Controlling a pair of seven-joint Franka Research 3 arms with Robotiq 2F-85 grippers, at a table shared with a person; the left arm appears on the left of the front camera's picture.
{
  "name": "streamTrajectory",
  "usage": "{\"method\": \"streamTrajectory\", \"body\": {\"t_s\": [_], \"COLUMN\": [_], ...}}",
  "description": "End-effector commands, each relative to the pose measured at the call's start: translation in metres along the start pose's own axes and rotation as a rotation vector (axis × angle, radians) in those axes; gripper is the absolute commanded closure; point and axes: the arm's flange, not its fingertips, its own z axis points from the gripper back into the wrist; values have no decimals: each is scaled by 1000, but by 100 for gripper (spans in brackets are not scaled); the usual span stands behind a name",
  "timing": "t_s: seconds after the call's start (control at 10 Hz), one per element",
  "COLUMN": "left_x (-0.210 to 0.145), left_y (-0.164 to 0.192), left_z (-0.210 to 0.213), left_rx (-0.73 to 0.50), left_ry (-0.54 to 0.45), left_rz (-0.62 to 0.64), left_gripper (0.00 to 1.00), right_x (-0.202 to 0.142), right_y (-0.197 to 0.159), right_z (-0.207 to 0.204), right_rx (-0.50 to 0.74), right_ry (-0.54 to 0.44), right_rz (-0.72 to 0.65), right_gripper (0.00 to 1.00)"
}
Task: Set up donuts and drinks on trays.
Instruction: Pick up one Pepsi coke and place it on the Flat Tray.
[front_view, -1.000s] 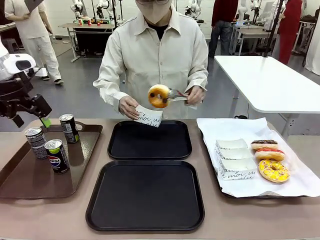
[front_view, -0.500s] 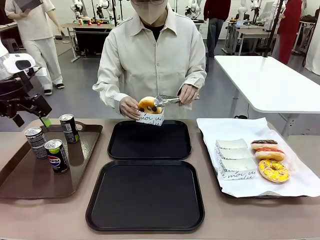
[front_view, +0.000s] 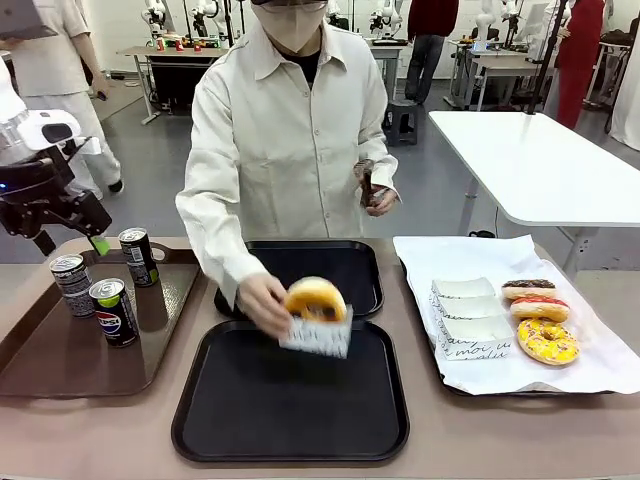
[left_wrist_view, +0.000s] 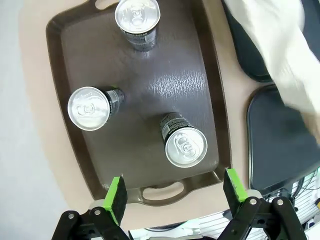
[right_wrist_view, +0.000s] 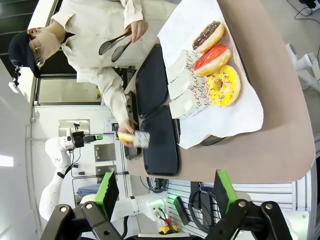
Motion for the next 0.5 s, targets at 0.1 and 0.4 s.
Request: {"method": "streamTrajectory", "body": {"t_s": [0.1,0.4], "left_x": [11,18], "left_y": [-15,-18], "left_z": [-29,-47], "left_rx": [40,30], "left_ry": [71,92], "left_rz": [136,166], "left_gripper": [0,0], "right_x": [0,0], "right_y": [-2,-2], "right_z": [2,2], "right_rx": [19,19], "right_ry": [-1,-1], "right_rz": [5,5], "right_gripper": [0,0]}}
